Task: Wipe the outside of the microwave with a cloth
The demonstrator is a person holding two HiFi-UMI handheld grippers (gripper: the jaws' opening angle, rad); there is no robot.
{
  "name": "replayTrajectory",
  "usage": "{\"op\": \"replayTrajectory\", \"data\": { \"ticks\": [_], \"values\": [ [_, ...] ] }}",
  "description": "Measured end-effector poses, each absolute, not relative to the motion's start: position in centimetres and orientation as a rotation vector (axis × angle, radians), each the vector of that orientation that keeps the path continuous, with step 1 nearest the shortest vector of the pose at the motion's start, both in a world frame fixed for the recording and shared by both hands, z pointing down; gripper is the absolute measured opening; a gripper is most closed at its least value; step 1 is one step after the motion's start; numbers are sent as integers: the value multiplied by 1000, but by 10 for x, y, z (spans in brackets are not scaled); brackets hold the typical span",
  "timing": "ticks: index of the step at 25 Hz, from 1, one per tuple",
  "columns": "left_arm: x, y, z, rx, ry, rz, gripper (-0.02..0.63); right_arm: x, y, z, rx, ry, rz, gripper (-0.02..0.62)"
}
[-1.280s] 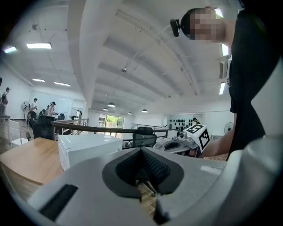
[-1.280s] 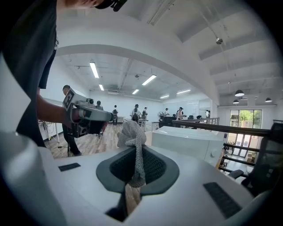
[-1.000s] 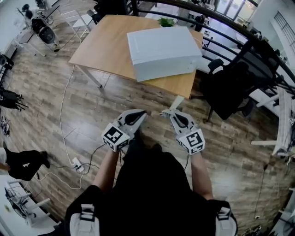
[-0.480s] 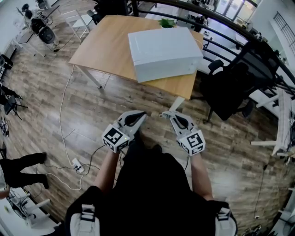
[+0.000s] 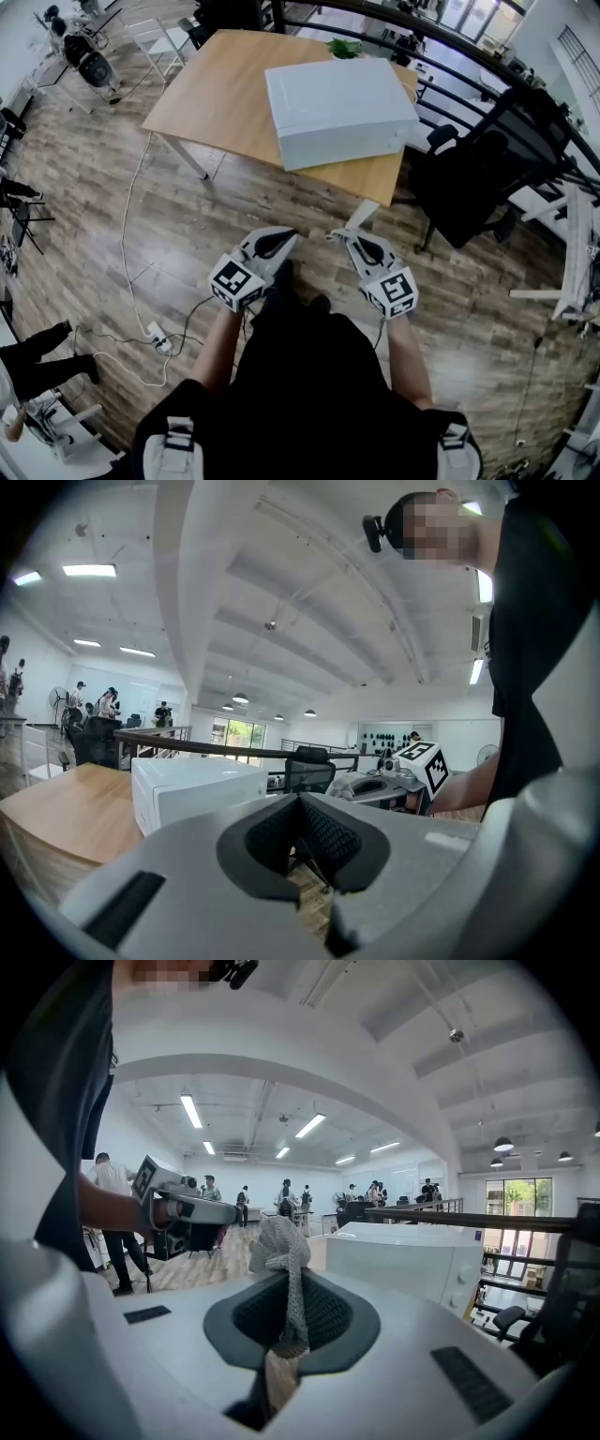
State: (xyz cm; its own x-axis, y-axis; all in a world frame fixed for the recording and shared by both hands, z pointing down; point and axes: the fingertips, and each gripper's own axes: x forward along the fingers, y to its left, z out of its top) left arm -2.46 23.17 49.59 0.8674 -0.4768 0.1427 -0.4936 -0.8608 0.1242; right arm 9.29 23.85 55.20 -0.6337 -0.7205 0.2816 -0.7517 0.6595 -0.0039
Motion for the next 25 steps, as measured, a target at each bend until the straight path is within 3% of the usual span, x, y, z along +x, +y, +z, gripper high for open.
{"op": "replayTrajectory", "data": {
  "ticks": [25],
  "values": [
    [-50, 143, 500, 2894, -647, 142, 2, 58, 161, 560, 1261, -2570, 227, 17]
  ]
}}
